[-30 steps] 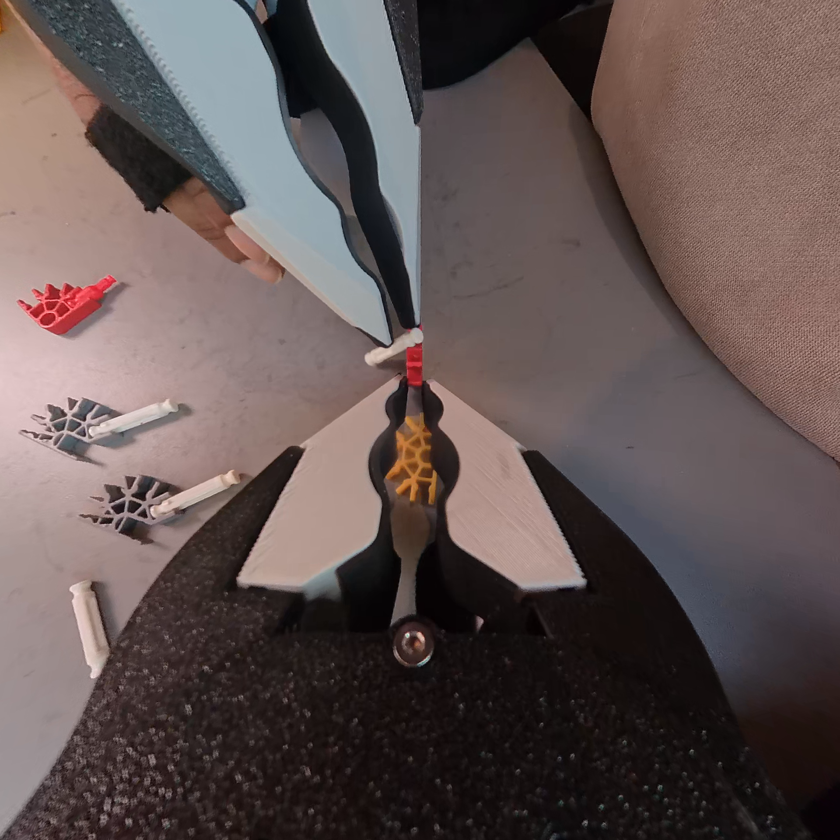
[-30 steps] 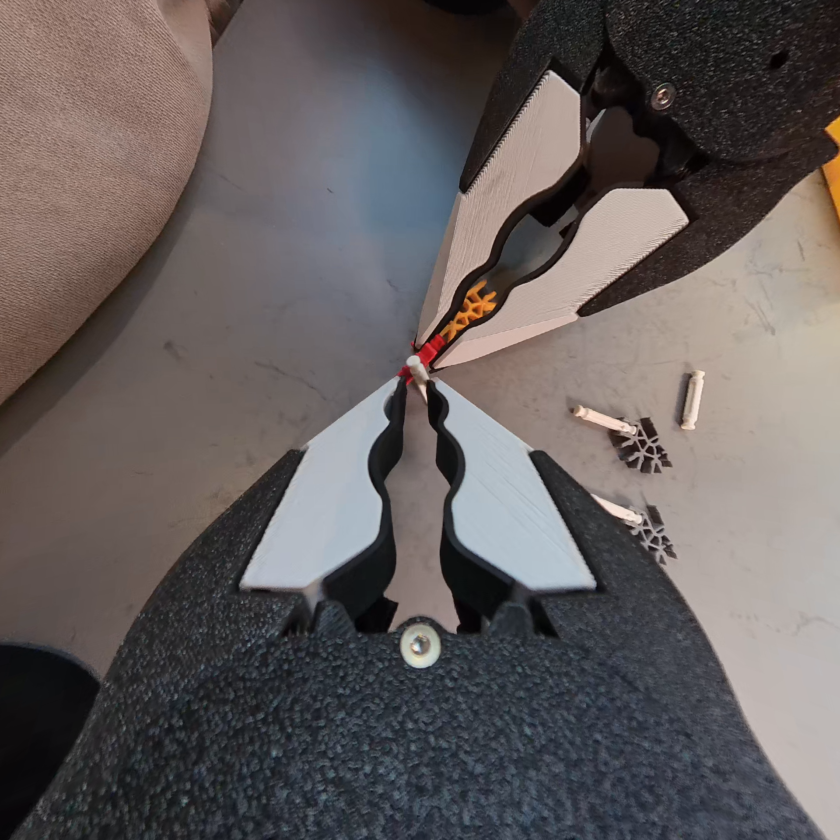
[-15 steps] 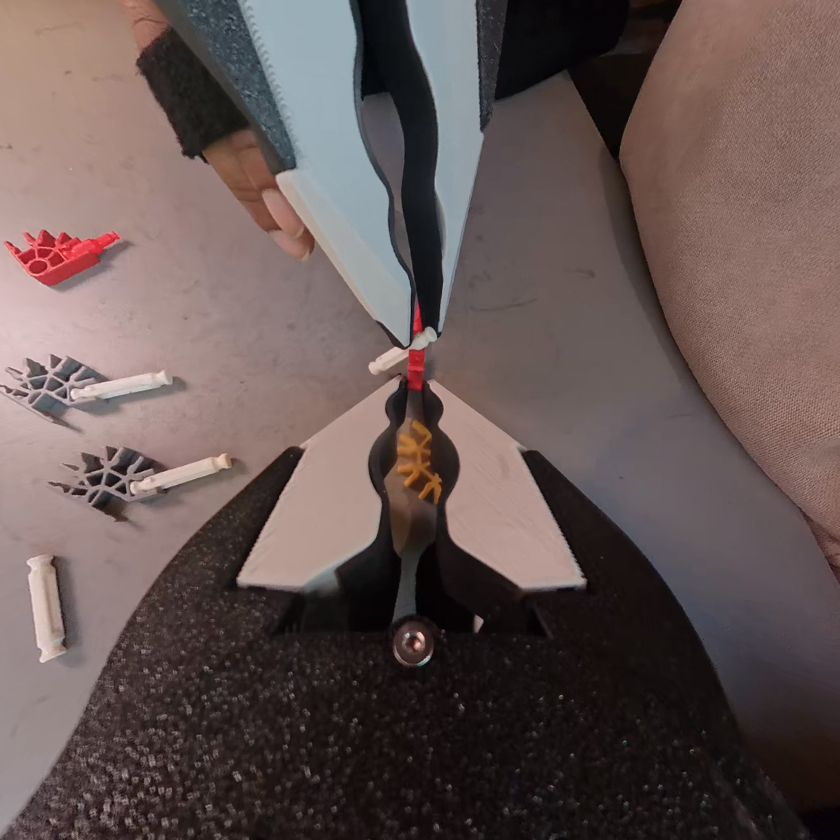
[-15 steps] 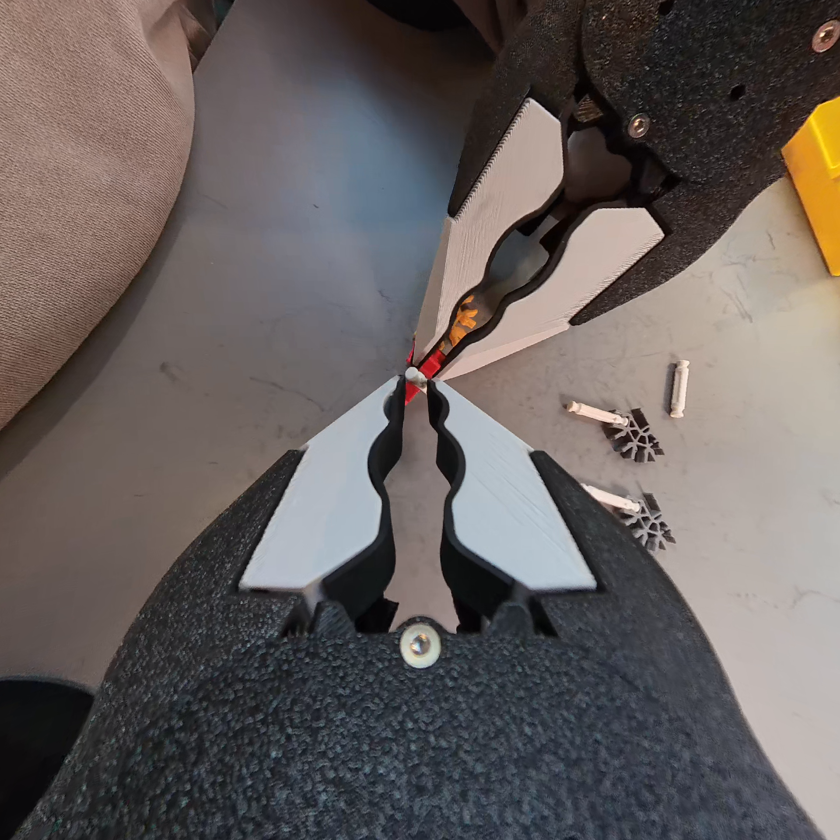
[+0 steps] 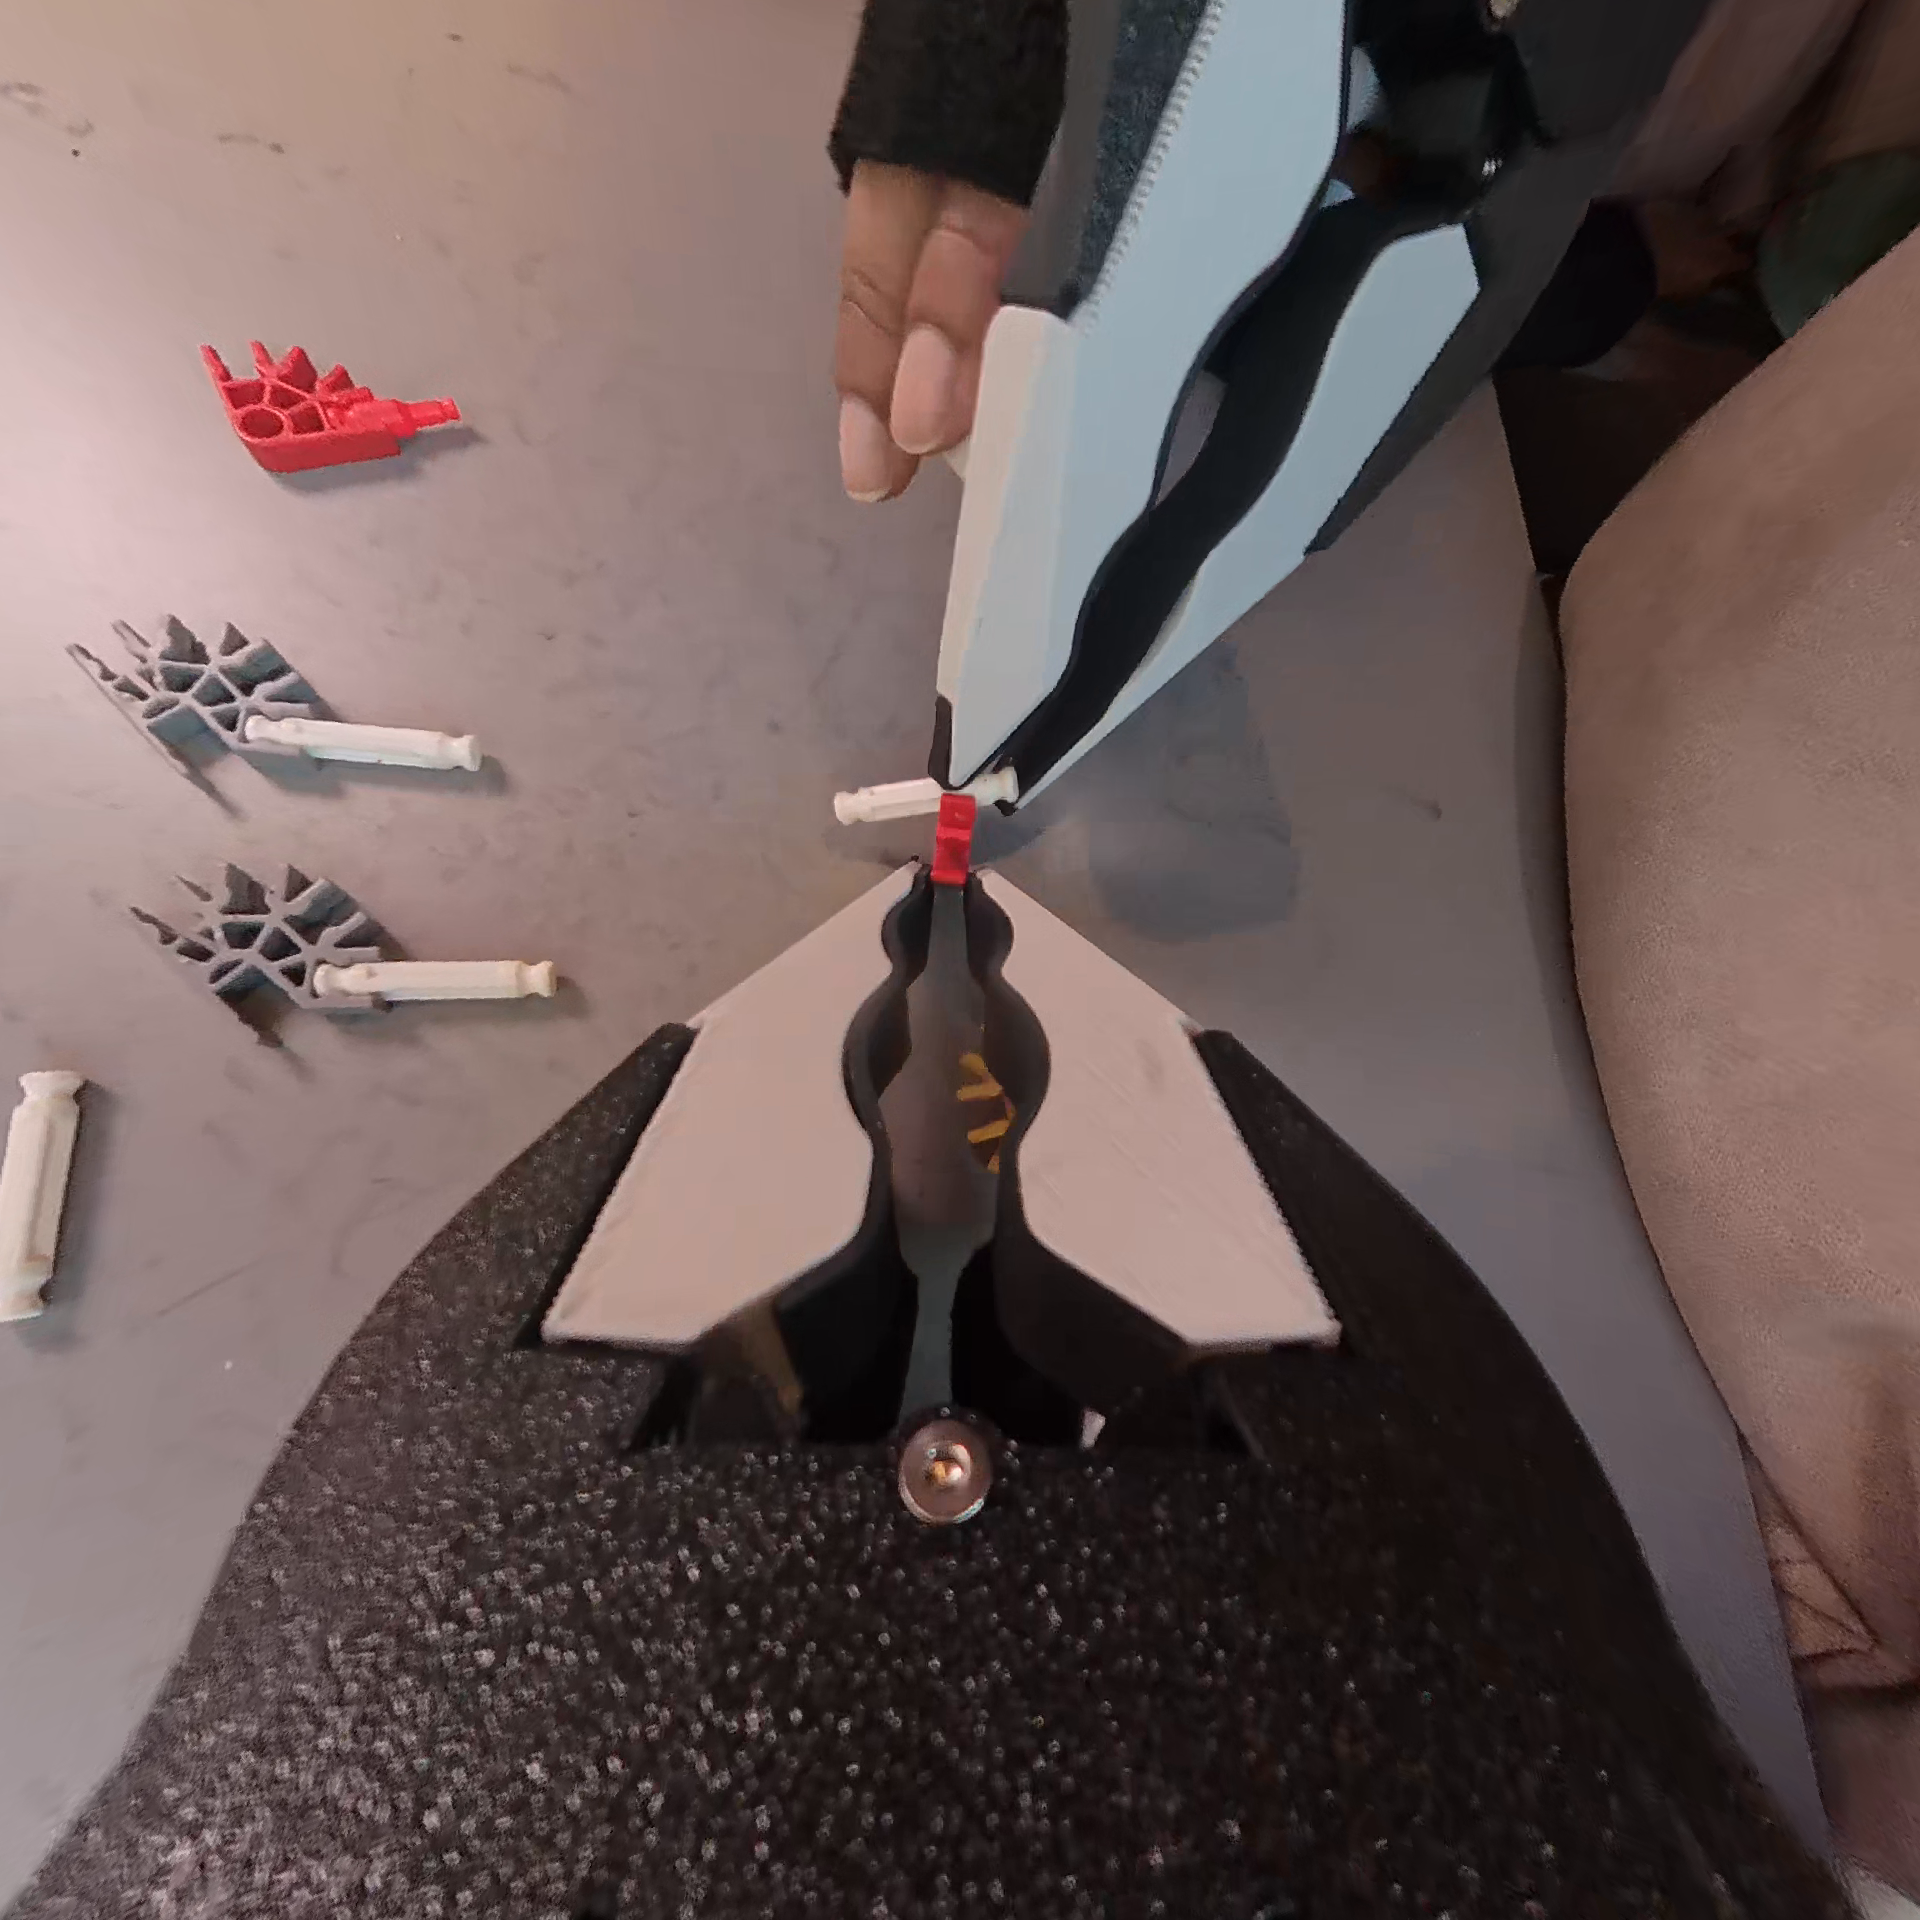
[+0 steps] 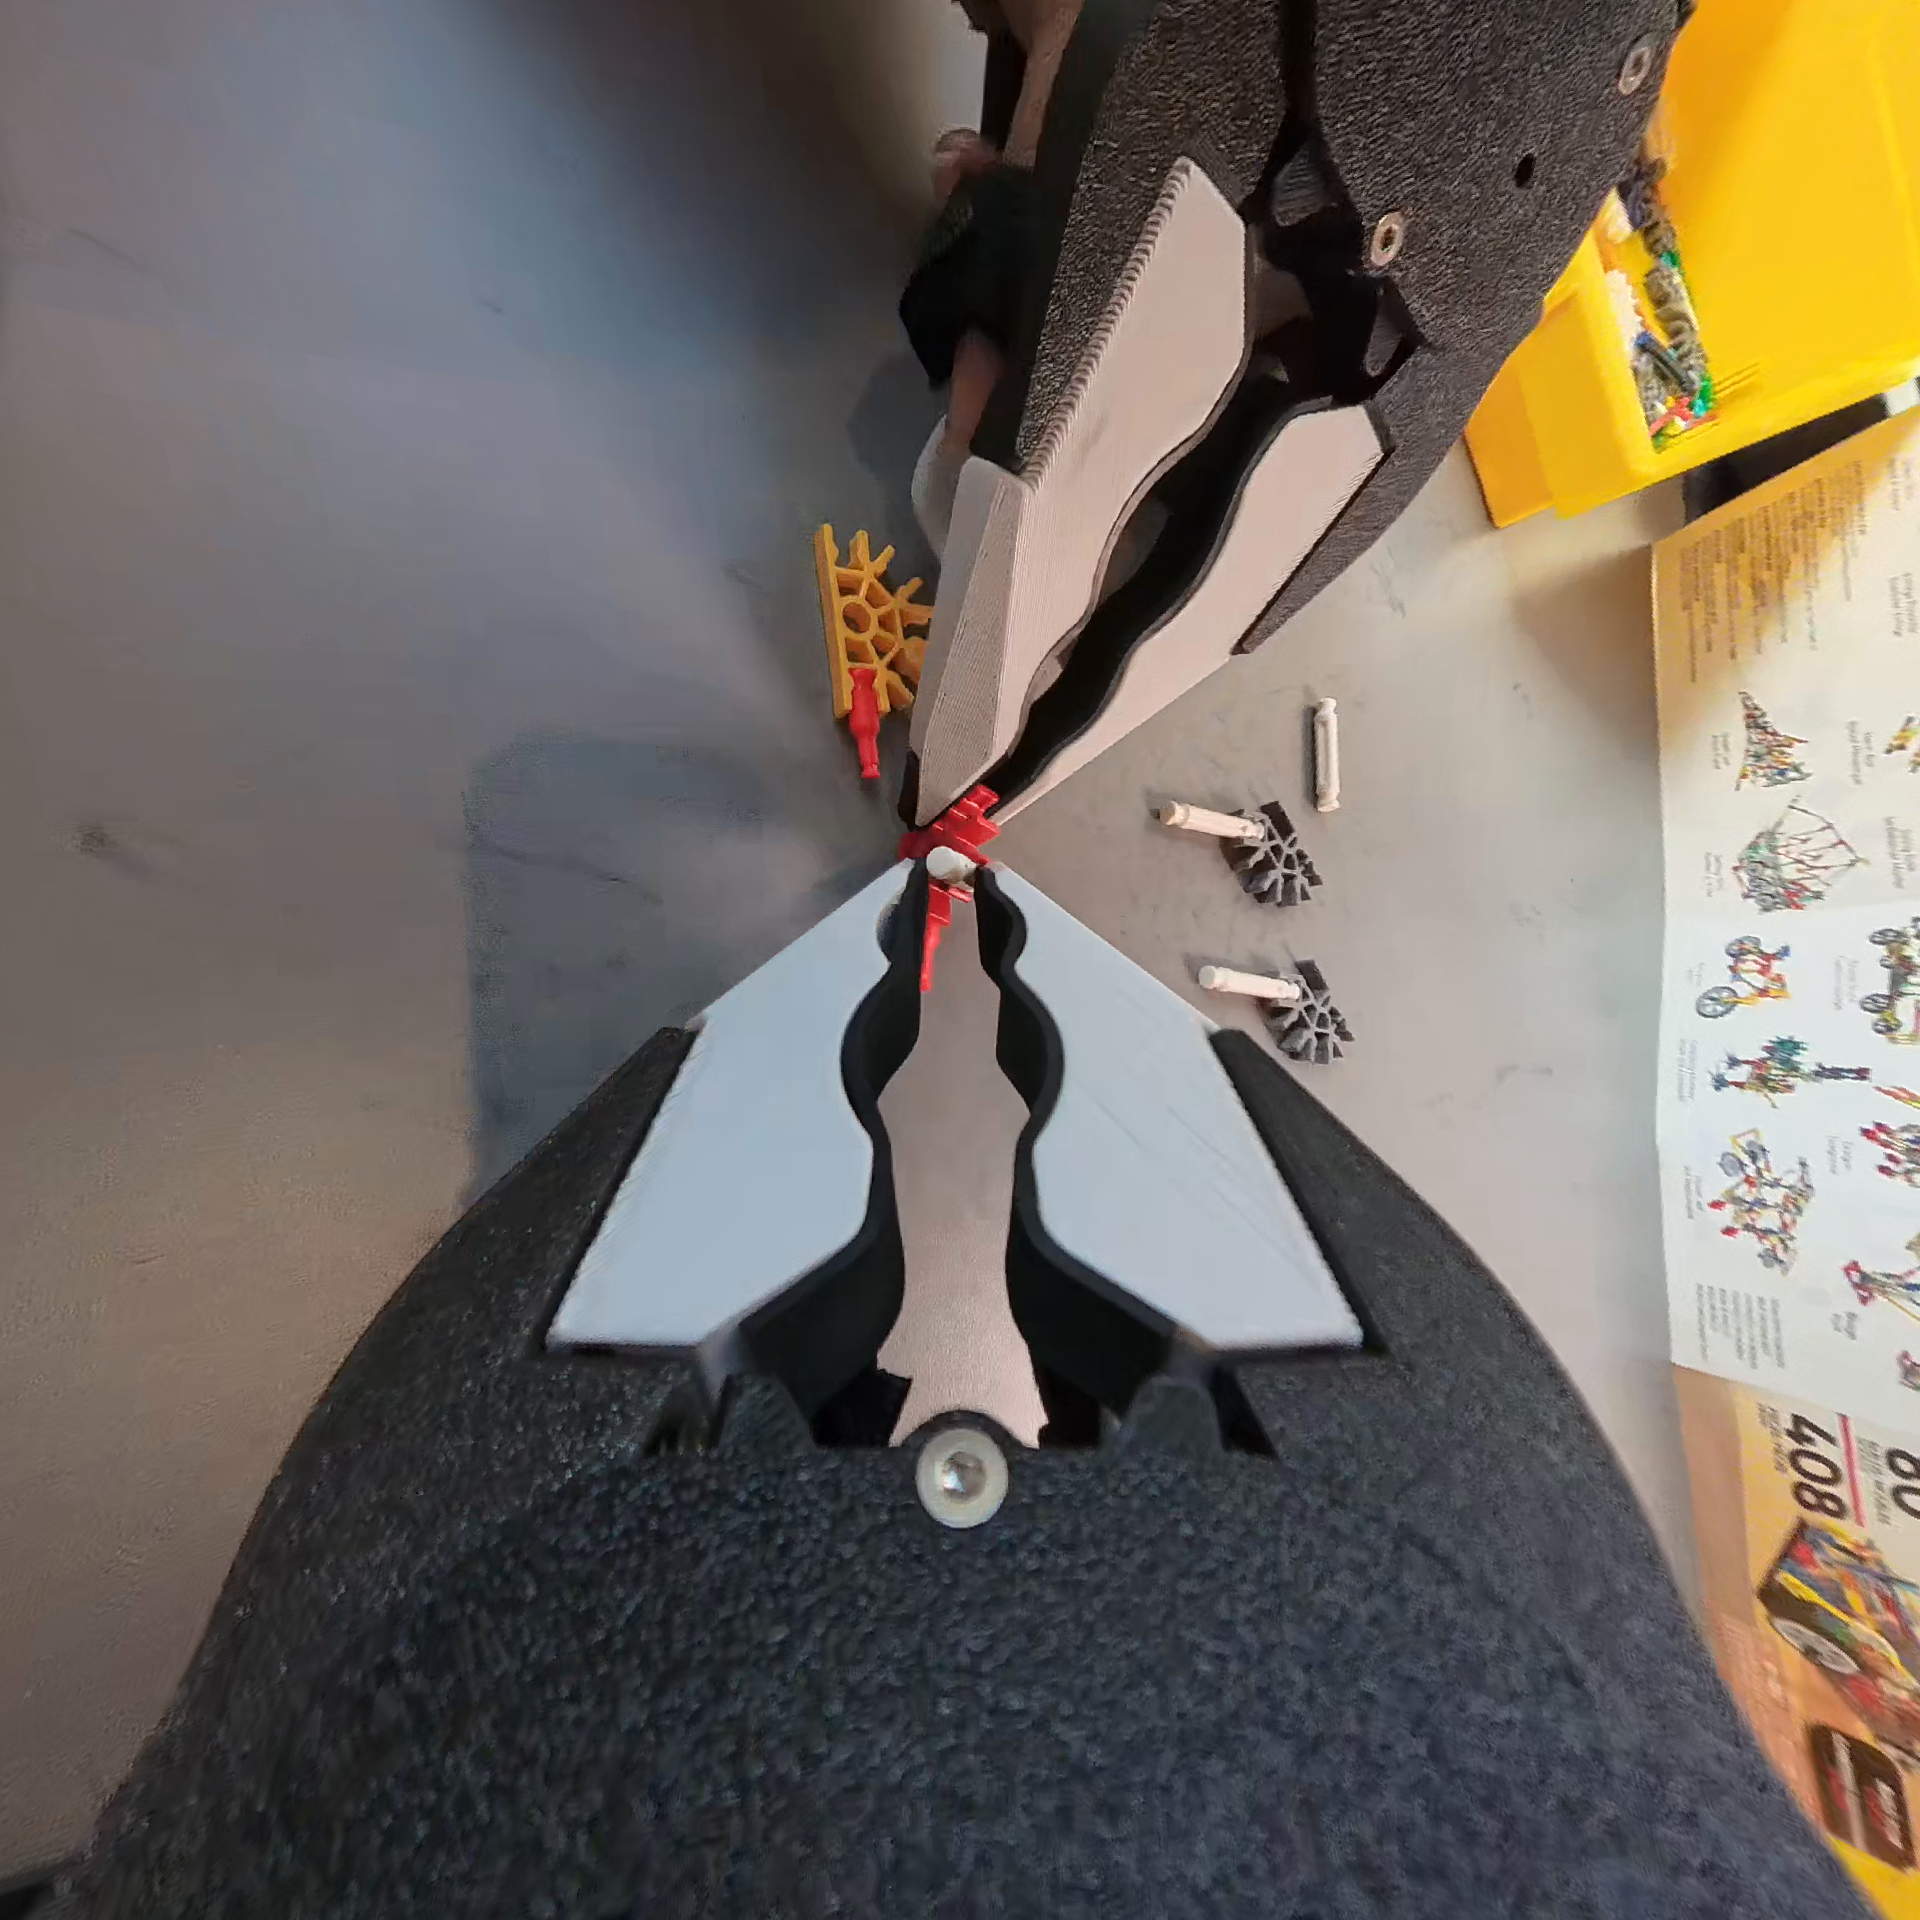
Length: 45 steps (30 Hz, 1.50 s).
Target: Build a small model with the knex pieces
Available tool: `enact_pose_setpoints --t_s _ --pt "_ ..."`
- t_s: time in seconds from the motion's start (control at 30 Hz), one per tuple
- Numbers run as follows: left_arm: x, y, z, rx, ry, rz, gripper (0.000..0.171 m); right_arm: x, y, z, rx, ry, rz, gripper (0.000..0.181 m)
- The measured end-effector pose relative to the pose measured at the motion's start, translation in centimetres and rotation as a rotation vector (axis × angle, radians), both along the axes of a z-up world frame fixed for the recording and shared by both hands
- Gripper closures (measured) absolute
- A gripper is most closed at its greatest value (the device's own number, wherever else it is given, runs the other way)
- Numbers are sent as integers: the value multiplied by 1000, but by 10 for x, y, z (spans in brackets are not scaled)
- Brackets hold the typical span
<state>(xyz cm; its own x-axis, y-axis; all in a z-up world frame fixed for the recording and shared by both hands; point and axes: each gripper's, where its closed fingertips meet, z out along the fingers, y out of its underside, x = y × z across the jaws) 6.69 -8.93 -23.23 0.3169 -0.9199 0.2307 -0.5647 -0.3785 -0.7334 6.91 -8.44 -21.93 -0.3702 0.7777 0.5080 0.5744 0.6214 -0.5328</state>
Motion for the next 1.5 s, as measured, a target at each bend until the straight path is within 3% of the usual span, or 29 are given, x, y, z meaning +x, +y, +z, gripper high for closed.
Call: enact_pose_setpoints --t_s 0.2,0.5,0.87,1.13,1.27,1.5 --pt "4 3 2 -25 -22 92 167 6 5 -4 154 17 -102 174" --pt "6 2 2 -7 -22 111 167 3 8 -5 10 112 -157 175" --pt "7 2 2 -19 -26 217 168 3 6 -6 17 184 -235 175" --pt "9 4 1 -17 -20 252 167 6 9 -4 112 175 -256 174" --pt "10 5 2 -22 -22 268 167 8 12 -2 261 157 -273 175" --pt "10 7 2 -30 -28 285 167 9 14 -1 289 152 -319 177"
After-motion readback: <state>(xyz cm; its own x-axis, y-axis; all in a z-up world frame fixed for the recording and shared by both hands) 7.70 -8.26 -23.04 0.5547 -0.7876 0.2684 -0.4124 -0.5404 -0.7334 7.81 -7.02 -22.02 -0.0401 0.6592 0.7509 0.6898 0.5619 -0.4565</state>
